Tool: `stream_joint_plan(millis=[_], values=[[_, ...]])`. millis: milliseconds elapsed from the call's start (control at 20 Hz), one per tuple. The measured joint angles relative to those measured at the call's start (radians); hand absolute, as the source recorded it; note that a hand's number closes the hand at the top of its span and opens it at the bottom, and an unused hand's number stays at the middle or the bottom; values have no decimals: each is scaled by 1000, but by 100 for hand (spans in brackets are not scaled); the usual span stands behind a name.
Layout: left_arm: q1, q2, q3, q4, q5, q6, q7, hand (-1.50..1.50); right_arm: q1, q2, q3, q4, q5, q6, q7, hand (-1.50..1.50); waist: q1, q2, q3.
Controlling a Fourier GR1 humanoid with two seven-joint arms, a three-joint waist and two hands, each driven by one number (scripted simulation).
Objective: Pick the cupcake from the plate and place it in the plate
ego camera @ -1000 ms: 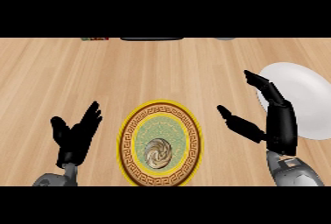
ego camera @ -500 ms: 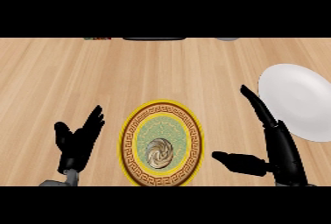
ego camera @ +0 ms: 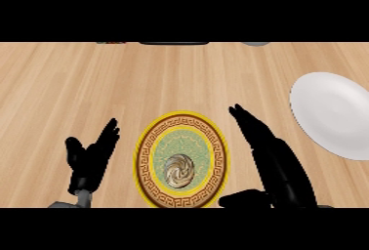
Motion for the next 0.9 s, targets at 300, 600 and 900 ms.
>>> stream_joint_plan(millis=[300, 600, 900], values=[[4, -1, 17, -3, -6, -15, 11, 0, -94, 181, 96, 86, 129, 75, 160, -150, -1, 1, 1], [11, -9, 44, 19, -9, -45, -15, 0, -97, 290, 116, 200, 187, 108, 181, -150, -2, 1, 3], [19, -11, 63, 3, -18, -65, -4, 0, -57, 366, 154, 268, 209, 100, 179, -150, -3, 2, 3]])
